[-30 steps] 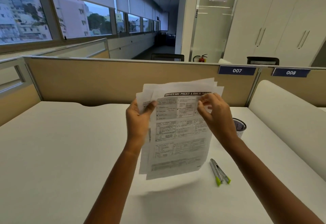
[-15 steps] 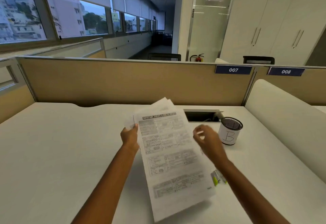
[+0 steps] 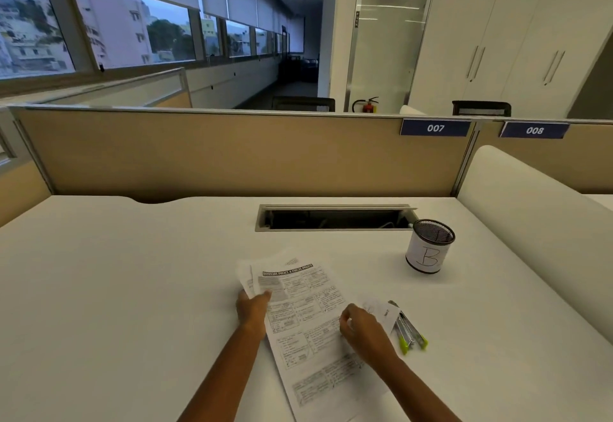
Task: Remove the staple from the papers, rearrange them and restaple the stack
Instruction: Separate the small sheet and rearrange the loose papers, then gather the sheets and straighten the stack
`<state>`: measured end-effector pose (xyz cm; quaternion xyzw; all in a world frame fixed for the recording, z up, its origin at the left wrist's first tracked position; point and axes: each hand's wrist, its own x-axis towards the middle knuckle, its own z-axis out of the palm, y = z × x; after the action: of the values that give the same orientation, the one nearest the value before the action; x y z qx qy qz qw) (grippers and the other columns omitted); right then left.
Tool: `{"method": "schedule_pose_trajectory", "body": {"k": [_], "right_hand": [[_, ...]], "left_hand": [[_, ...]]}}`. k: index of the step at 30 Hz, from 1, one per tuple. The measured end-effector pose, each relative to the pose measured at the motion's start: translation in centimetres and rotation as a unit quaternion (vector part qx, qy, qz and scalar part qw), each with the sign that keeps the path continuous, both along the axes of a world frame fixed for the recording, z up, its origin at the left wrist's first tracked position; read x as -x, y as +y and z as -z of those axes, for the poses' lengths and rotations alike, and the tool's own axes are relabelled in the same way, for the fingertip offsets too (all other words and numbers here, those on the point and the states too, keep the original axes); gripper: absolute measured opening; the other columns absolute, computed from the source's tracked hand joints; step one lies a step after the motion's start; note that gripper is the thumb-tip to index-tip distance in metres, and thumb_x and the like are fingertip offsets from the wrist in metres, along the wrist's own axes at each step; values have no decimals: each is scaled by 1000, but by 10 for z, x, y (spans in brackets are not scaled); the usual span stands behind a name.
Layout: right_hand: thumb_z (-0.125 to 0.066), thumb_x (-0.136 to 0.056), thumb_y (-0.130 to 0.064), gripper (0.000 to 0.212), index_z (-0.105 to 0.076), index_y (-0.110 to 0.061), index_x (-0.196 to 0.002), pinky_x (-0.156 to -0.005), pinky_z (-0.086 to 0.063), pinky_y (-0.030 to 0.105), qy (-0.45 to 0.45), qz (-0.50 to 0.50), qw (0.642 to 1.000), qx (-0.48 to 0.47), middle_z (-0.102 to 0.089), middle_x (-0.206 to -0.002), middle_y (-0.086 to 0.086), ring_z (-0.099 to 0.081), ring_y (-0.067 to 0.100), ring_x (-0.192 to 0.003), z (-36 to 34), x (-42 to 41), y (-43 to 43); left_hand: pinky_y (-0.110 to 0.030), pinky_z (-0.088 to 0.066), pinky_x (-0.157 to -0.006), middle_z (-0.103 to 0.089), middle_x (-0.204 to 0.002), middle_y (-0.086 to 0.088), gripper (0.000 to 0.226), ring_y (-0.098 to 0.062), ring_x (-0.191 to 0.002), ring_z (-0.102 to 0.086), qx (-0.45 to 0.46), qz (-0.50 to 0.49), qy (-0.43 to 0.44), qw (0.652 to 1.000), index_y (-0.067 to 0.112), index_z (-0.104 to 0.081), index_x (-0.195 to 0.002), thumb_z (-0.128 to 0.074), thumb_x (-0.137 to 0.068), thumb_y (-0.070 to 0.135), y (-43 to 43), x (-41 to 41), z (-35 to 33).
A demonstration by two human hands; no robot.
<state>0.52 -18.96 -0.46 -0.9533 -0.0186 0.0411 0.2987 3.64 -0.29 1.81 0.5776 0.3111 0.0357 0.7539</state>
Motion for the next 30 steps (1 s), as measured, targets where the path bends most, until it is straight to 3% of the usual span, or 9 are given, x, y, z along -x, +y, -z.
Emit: {"method": "schedule_pose_trajectory", "body": {"k": [4, 10, 14, 19, 24, 30], "right_hand": [[-40, -92, -18, 9, -41, -19, -83, -54, -29, 16, -12, 10, 1000, 5, -53, -88, 2, -44, 14, -76, 7, -5, -2], [-49, -89, -12, 14, -59, -3, -90, -70, -40, 29, -38, 80, 992, -86, -67, -95, 13, -59, 24, -82, -4, -23, -17], [-51, -88, -5, 14, -61, 4, -87, -68, -38, 30, -103, 156, 974, -130, -67, -91, 22, -59, 28, -79, -28, -53, -59], [-45, -90, -9, 20, -58, 4, -96, -77, -45, 41, -180, 281, 936, -109, -64, -99, 31, -58, 42, -93, -63, -98, -118], [-43, -87, -5, 26, -61, 9, -98, -81, -46, 42, -179, 343, 920, -63, -63, -105, 31, -56, 44, -99, -84, -131, -156], [-46, -87, -3, 25, -66, 8, -95, -86, -47, 41, -152, 377, 909, -89, -66, -100, 32, -59, 42, -99, -87, -154, -181]], "left_hand": [[-50, -53, -84, -61, -116, -25, 37, -41, -99, -60, -118, 5, 34, 992, 0, -48, -116, -48, -80, -9, -14, 14, 19], [-51, -51, -86, -59, -118, -25, 37, -43, -103, -58, -220, 31, 37, 974, 1, -44, -118, -49, -82, -3, -13, 3, 19], [-49, -50, -89, -58, -122, -23, 42, -41, -106, -57, -244, 52, 23, 968, 1, -43, -122, -51, -81, -6, -5, -11, 21], [-53, -51, -87, -56, -126, -23, 50, -43, -107, -57, -283, 56, -32, 957, 3, -37, -131, -51, -84, -5, -1, -9, 29], [-52, -53, -82, -55, -129, -17, 60, -41, -102, -60, -308, 47, -70, 948, 17, -29, -139, -49, -86, -2, -2, -6, 38], [-49, -56, -79, -58, -127, -16, 56, -40, -95, -63, -328, 20, -67, 942, 19, -34, -137, -50, -86, 0, 0, -7, 46]]}}
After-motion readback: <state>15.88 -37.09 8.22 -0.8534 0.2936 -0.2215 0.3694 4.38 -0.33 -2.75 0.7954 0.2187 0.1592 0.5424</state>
